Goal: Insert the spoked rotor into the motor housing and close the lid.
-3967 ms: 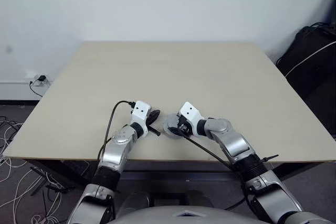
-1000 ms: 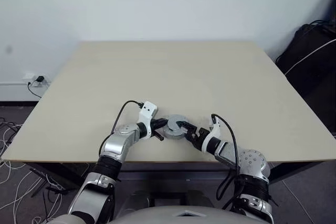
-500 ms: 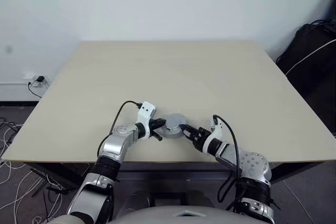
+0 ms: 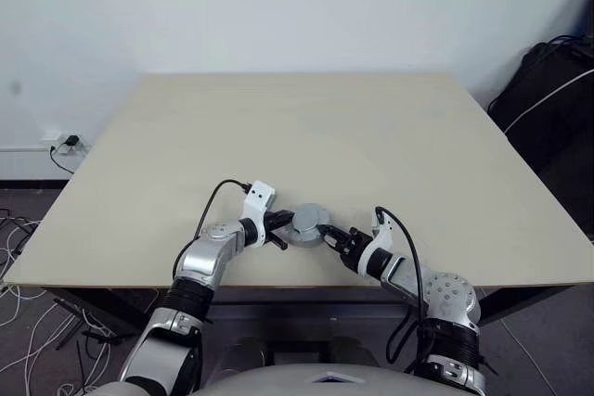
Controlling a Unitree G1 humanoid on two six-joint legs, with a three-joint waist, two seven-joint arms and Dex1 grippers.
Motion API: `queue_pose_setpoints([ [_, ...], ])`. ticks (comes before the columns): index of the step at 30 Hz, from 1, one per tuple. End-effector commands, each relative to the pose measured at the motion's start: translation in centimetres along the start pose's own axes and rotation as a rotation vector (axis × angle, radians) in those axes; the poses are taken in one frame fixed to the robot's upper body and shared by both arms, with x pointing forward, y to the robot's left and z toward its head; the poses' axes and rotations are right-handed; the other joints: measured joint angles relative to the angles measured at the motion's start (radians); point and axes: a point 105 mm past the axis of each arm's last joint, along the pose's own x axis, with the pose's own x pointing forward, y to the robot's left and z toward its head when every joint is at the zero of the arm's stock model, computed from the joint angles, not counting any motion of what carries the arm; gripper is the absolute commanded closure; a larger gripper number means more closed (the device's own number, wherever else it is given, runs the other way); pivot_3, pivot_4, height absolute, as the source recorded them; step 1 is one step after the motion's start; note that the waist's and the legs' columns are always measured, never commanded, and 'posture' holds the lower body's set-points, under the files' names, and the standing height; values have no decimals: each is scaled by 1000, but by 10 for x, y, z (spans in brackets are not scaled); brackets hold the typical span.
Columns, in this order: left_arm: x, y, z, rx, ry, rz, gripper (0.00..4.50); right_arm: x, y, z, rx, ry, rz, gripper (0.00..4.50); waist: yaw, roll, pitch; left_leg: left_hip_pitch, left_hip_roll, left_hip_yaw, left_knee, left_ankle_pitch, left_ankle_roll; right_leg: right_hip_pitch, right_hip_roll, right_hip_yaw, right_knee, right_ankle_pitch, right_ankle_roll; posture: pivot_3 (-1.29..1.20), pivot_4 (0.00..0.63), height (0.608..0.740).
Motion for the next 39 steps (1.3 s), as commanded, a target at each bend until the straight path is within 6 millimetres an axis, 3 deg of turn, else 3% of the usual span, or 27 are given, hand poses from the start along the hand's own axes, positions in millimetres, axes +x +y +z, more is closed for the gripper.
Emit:
queue_pose_setpoints([
  [1,0,-9,14,-10,-85,-15,4500,7,13,-12,1,31,52,3232,0,0,0,0,0,0,0,0,0,0,0,0,0,0,0,0,0,740],
  [7,-29,5,48,-201,-393,106,4500,5,21,-14,68,-7,132,3232,0,-2,1,-4,0,0,-1,0,0,-1,0,1,0,3,-5,0,0,740],
  [13,-75,19,42,-439,-620,158,4500,-1,33,-6,137,-97,257,3232,-13,-1,3,-5,1,1,-3,-1,0,-2,0,1,0,0,-4,0,0,740],
  [15,-87,14,31,-542,-666,137,4500,-5,43,-2,175,-130,345,3232,-17,-1,5,-5,1,1,-3,-1,0,-2,0,1,-1,-1,-1,0,0,740],
  [20,-92,-12,8,-781,-667,25,4500,-7,59,-2,201,-133,446,3232,-21,-1,8,-5,1,1,-2,-1,1,-2,-1,1,-1,-2,-1,0,0,740],
  [26,-90,-37,5,-1094,-729,-153,4500,-4,73,-5,179,-80,489,3232,-25,0,11,-5,1,1,-2,-1,1,-2,0,1,-1,-2,0,0,0,740],
  [39,-75,-55,2,-1261,-678,-295,238,0,82,-8,124,-22,479,3232,-23,0,11,-5,1,1,-2,-1,1,-5,0,1,-2,-3,0,0,0,740],
])
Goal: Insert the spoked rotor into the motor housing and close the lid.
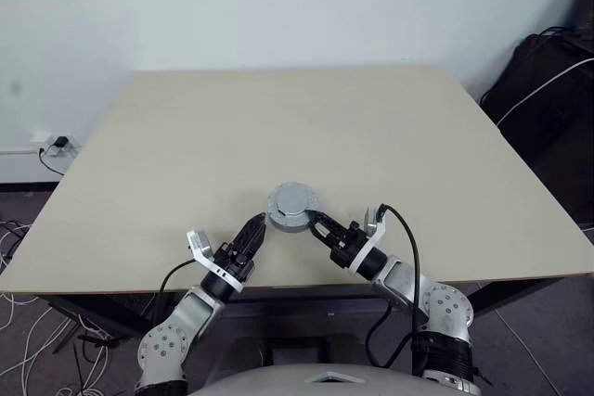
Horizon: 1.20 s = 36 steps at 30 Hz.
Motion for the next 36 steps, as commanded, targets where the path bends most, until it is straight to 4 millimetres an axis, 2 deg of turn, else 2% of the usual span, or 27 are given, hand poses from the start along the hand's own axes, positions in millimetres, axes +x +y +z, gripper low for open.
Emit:
queue_pose_setpoints([
  [1,14,-12,-17,-115,-27,-91,13,12,32,-4,-36,32,133,3232,0,0,0,0,0,0,0,0,0,0,0,0,0,0,0,0,0,740],
  [10,15,-14,-20,-134,-24,-114,13,5,26,-27,-43,171,88,3232,0,0,0,-1,0,0,0,0,0,-2,0,0,0,0,0,0,0,740],
  [17,15,-14,-19,-140,-34,-116,13,1,26,-32,-40,198,85,3232,0,0,0,-2,0,1,0,0,0,-2,0,1,0,0,0,0,0,740],
  [20,15,-14,-19,-151,-39,-114,613,2,26,-32,-40,198,80,3232,0,0,0,-2,0,1,0,0,0,-2,0,1,0,0,0,0,0,740],
  [25,16,-14,-18,-153,-38,-115,2281,2,24,-30,-42,186,66,3232,1,0,0,-4,0,1,0,0,0,-4,0,1,0,0,0,0,0,740],
  [26,16,-14,-18,-153,-38,-115,2395,2,24,-30,-43,185,63,3232,1,0,0,-4,0,1,0,0,0,-4,0,1,0,0,0,0,0,740],
  [34,16,-14,-18,-149,-39,-111,2394,4,20,-27,-189,142,-5,3232,1,0,0,-5,0,1,0,0,0,-5,0,1,0,0,0,0,0,740],
  [36,16,-14,-17,-147,-41,-109,2394,3,20,-27,-198,140,0,2488,1,0,0,-5,0,1,1,0,0,-5,0,1,0,0,0,0,0,740],
])
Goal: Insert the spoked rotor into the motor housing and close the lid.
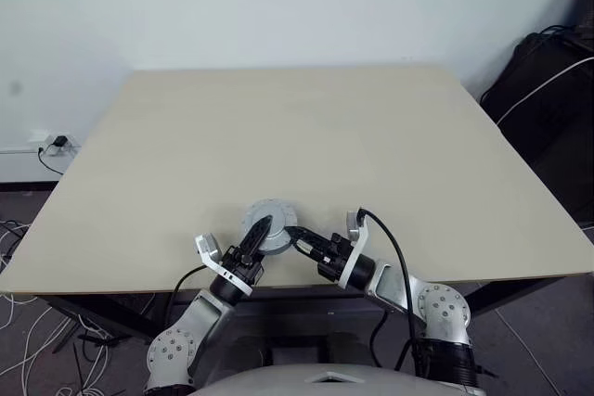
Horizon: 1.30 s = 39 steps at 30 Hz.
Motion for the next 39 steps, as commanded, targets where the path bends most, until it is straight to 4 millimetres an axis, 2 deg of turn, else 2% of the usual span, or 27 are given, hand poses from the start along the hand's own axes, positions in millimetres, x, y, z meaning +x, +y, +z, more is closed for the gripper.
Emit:
queue_pose_setpoints([
  [1,13,-13,-11,-50,-23,-77,2395,0,12,8,-73,-27,26,2205,0,0,0,0,0,0,0,0,0,0,0,0,0,0,0,0,0,740],
  [7,13,-15,6,18,-89,-66,2395,-6,13,7,-119,-9,15,185,1,0,0,0,0,0,0,0,0,0,0,0,0,0,0,0,0,740],
  [8,13,-16,10,26,-101,-68,2395,-7,13,7,-134,-6,9,12,0,0,0,0,0,0,0,0,0,0,0,0,0,0,0,0,0,740],
  [13,21,-21,36,112,-170,-51,2395,-12,11,9,-295,-1,-60,0,5,-1,1,0,0,0,2,0,0,0,0,0,0,0,1,0,0,740],
  [17,35,-18,58,160,-213,-17,2395,-10,13,9,-581,-14,-114,0,11,-3,0,-1,0,0,4,0,0,1,1,-1,0,1,2,0,0,740],
  [22,61,-13,84,210,-267,33,2395,-8,11,15,-925,-78,-164,0,19,-10,-1,0,0,1,6,3,-4,1,1,0,1,3,3,0,0,740],
  [30,104,-5,106,217,-303,115,2395,-11,4,38,-1364,-256,-322,0,38,-19,0,0,-2,2,7,4,-6,1,2,-1,1,7,-1,0,0,740],
  [34,124,-2,113,210,-312,156,2395,-13,-4,41,-1486,-284,-392,0,40,-20,0,0,-2,2,7,4,-6,0,2,-1,1,8,-1,0,0,740],
  [39,138,1,124,202,-348,213,2395,-14,-12,38,-1506,-299,-429,0,38,-21,1,-1,-1,2,6,5,-7,-1,3,0,2,9,-3,0,0,740],
])
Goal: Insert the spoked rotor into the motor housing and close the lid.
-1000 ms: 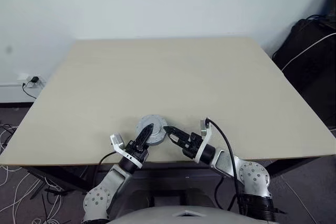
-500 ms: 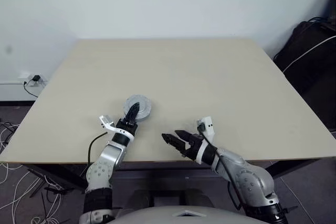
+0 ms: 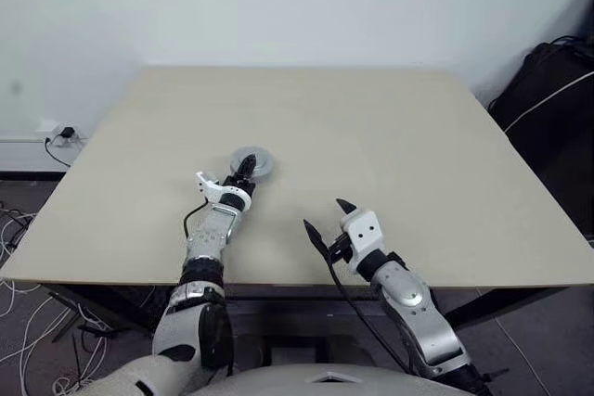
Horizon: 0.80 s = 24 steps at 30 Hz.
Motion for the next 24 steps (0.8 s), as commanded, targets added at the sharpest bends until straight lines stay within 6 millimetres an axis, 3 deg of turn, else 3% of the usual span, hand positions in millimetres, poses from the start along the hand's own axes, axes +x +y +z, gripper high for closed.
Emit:
queue_pose_setpoints([
  [1,15,-23,13,41,-53,-37,2395,1,-1,9,-24,-49,-24,0,-1,0,0,0,0,0,0,0,0,0,0,0,0,0,0,0,0,740],
  [14,20,6,5,68,-25,182,2395,1,-1,5,1,-36,-39,0,-4,0,0,0,0,0,1,0,0,0,0,0,1,1,0,0,0,740],
  [21,13,20,11,82,-27,230,185,3,1,3,9,-25,-24,0,-10,-1,-2,5,0,0,1,1,-1,3,0,0,2,1,-1,0,0,740],
  [24,5,29,11,125,10,255,61,4,3,2,18,-17,-17,0,-16,0,-3,11,1,0,0,-2,3,11,1,0,2,1,-1,0,0,740],
])
